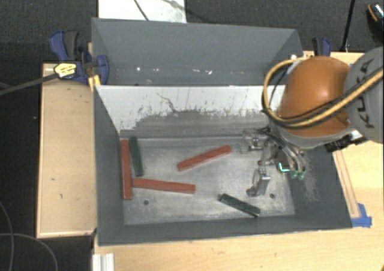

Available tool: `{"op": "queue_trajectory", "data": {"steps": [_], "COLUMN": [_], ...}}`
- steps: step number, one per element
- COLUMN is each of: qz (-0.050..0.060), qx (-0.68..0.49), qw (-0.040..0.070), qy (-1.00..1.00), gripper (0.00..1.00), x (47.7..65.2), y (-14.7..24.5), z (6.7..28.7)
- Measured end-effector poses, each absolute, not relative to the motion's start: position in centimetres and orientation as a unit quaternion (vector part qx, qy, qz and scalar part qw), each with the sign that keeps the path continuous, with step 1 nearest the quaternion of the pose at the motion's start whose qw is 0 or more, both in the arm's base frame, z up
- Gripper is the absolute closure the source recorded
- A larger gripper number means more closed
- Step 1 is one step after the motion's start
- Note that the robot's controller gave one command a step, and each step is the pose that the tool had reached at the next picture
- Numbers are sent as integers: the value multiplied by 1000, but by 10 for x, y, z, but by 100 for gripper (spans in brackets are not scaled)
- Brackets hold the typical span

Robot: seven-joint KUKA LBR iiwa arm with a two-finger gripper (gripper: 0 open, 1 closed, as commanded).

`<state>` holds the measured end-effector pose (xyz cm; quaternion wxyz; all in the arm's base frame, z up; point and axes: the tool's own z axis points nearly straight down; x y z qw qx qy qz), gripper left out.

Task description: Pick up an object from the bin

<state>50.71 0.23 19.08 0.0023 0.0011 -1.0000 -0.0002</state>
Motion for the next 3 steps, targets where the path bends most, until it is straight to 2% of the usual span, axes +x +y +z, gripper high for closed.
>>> {"op": "queue_trajectory", "data": {"steps": [1, 2, 3], "qz": [0, 0, -1], "qx": [-103, -102, -85], "qw": [1, -1, -5], "qy": [-995, -995, -996], "gripper": [0, 100, 100], "x": [482, 483, 493], "y": [-6, -6, 16], "z": [70, 72, 220]}}
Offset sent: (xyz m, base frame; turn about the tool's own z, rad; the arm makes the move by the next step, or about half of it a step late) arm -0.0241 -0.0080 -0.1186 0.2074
